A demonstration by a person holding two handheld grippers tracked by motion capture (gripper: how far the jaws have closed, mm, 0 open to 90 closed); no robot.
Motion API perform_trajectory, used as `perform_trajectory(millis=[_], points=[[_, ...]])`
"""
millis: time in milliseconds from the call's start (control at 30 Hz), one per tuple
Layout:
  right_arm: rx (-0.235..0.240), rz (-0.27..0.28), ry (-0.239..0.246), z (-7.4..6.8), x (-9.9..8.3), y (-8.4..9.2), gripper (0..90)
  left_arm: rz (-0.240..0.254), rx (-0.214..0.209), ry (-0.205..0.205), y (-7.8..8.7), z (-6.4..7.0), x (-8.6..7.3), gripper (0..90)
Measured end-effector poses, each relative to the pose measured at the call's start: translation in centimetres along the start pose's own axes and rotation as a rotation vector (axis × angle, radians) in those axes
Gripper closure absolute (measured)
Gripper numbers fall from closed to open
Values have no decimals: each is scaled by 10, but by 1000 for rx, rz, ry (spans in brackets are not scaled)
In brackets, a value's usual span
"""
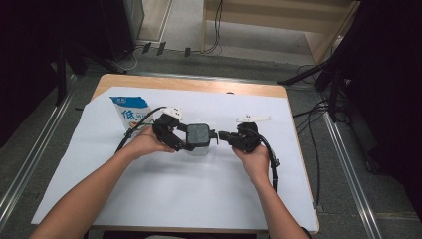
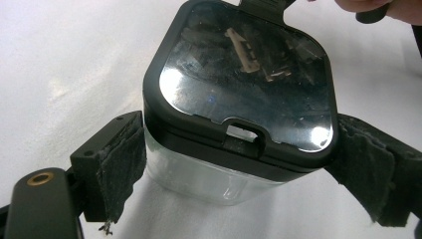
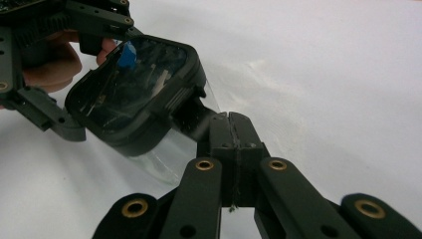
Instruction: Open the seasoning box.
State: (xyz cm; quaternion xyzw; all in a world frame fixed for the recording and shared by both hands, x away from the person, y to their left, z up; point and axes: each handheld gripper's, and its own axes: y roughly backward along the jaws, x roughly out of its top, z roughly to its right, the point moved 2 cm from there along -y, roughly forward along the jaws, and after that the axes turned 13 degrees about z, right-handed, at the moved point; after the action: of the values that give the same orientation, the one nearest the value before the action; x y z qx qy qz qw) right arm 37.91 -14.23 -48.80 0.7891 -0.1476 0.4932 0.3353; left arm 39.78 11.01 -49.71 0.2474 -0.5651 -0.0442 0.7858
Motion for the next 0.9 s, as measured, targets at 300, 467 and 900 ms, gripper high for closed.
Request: perform_trajectory(millis=[300,467,900], points=[[-3,-9,4,1,-2,-4,900,1,8,-18,0,1,1,130],[-5,-8,4,1,-2,-4,900,0,13,-33,2,2,2,136],[-1,-6,3,0,-2,-4,900,14,18,-40,8,4,6,152]])
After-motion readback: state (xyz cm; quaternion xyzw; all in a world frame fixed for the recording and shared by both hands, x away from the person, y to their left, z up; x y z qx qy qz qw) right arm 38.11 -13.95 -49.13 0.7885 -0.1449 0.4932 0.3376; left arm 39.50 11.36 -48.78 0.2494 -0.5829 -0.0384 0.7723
